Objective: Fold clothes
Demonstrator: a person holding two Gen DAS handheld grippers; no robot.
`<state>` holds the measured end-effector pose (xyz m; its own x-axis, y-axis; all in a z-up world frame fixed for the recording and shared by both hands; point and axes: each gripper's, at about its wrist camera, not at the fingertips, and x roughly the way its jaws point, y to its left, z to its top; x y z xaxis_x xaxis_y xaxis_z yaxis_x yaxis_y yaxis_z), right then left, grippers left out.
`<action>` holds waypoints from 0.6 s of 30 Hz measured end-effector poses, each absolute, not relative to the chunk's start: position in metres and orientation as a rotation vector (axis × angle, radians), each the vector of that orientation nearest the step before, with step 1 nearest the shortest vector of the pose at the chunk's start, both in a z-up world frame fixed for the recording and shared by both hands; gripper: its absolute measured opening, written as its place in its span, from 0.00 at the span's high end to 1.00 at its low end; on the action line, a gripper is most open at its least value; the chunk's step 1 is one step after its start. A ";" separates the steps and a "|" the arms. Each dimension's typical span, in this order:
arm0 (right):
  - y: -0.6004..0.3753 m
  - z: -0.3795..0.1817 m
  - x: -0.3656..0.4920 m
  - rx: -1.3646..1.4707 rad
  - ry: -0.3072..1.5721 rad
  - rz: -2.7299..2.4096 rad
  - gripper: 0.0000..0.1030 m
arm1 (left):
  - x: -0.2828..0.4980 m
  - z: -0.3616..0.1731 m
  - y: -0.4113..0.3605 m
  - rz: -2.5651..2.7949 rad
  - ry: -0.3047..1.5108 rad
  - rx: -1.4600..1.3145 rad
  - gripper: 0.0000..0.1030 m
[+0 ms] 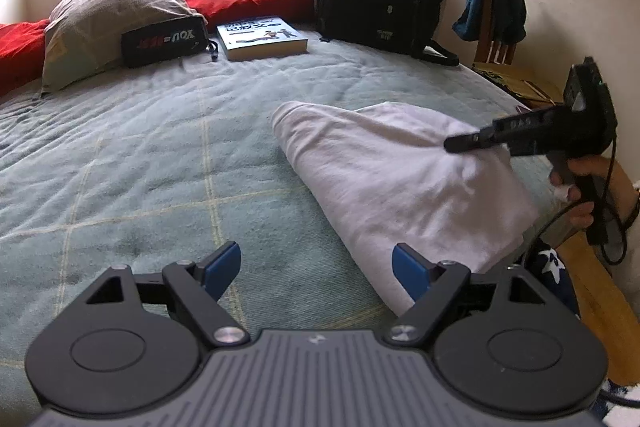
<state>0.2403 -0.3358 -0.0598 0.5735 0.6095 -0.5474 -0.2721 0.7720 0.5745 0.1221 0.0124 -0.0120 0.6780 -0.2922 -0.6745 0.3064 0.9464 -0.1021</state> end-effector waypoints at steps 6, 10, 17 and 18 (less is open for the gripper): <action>-0.344 -0.080 0.245 0.490 0.868 0.515 0.82 | 0.124 -0.016 0.012 -0.342 0.770 0.014 0.19; -0.357 -0.086 0.239 0.553 0.856 0.511 0.82 | 0.126 -0.019 0.008 -0.341 0.788 0.053 0.19; -0.361 -0.057 0.209 0.406 0.787 0.422 0.67 | 0.141 -0.011 0.000 -0.350 0.788 0.134 0.19; -0.359 -0.051 0.202 0.384 0.764 0.430 0.67 | 0.144 -0.009 -0.002 -0.355 0.785 0.146 0.19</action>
<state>0.2022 -0.3592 -0.0510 0.6444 0.5030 -0.5760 -0.2312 0.8461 0.4803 0.1439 -0.0023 -0.0086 0.6519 -0.2579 -0.7131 0.3651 0.9310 -0.0029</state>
